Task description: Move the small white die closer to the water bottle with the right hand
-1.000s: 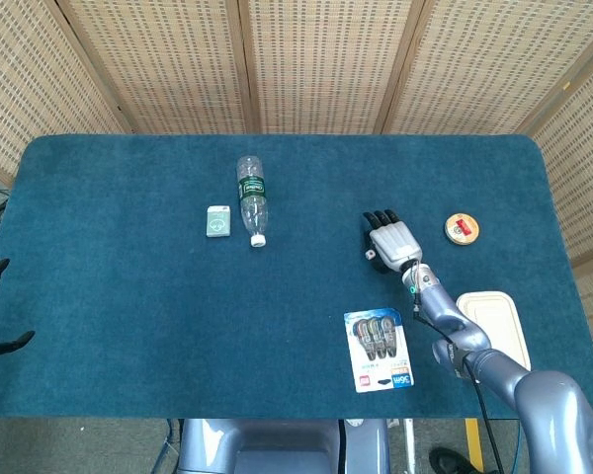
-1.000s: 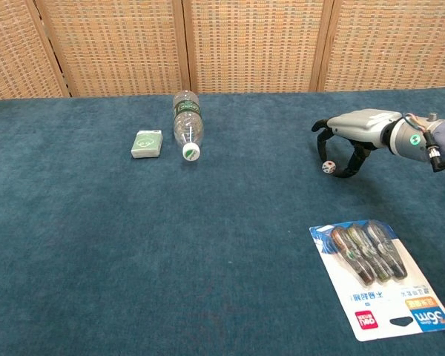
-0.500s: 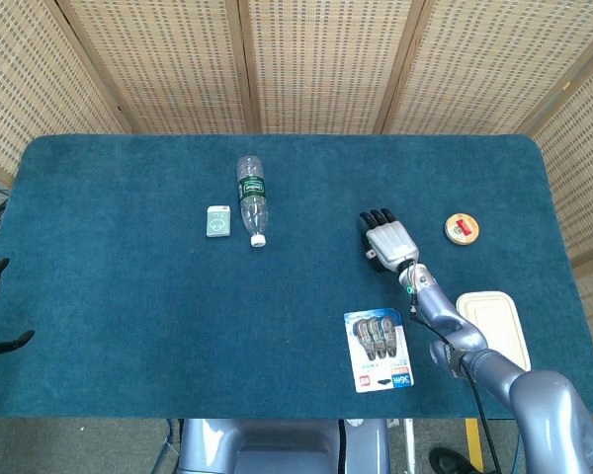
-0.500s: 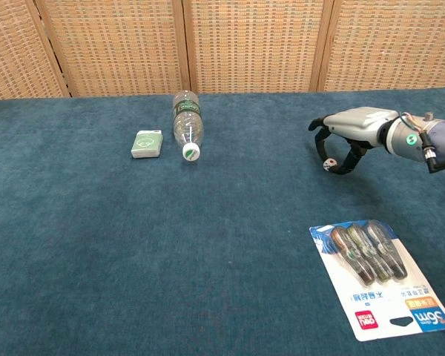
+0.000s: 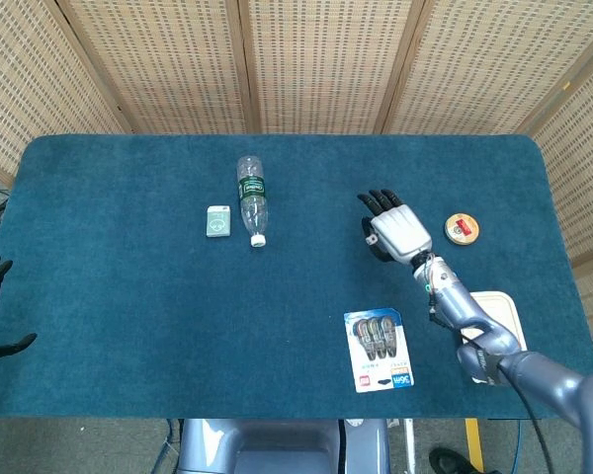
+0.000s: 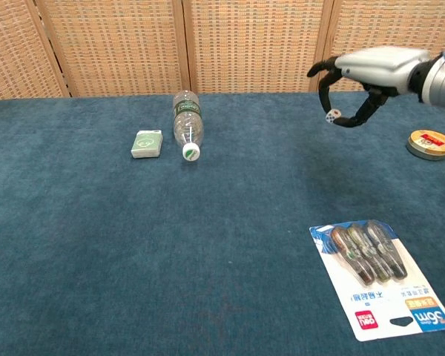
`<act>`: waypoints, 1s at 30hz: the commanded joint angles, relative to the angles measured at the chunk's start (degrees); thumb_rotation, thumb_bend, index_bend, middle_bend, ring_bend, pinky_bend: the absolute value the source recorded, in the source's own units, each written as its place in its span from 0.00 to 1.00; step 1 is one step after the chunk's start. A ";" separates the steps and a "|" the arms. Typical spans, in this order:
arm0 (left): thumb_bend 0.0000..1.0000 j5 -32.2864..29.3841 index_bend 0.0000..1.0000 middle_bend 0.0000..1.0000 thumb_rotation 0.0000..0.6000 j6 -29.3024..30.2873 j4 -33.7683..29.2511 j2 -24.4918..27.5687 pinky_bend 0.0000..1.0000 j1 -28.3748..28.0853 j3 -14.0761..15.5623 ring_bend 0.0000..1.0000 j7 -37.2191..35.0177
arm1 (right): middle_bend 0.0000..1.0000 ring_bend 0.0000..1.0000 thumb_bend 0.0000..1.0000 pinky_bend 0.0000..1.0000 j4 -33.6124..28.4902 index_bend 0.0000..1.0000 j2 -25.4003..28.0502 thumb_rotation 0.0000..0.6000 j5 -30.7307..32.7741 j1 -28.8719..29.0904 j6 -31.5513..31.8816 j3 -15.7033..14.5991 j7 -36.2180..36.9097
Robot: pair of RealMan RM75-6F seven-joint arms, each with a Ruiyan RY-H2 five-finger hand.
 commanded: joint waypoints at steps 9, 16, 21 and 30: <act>0.00 2.59 0.00 0.00 1.00 2.17 -0.30 1.05 0.00 0.93 0.82 0.00 -2.40 | 0.10 0.00 0.47 0.09 -24.67 0.53 19.67 1.00 6.35 -2.79 4.65 5.04 -13.51; 0.00 2.93 0.00 0.00 1.00 2.66 -0.06 1.39 0.00 1.23 0.94 0.00 -3.37 | 0.09 0.00 0.37 0.09 -26.67 0.01 21.04 1.00 9.74 -2.45 3.22 5.15 -15.23; 0.00 2.72 0.00 0.00 1.00 2.40 0.01 1.32 0.00 1.11 0.89 0.00 -3.23 | 0.08 0.00 0.36 0.09 -26.76 0.00 21.02 1.00 10.29 -2.77 4.15 5.07 -14.94; 0.00 2.33 0.00 0.00 1.00 2.00 0.12 1.51 0.00 1.02 0.80 0.00 -3.69 | 0.08 0.00 0.31 0.09 -27.22 0.00 22.22 1.00 6.01 -8.72 11.73 3.03 -7.89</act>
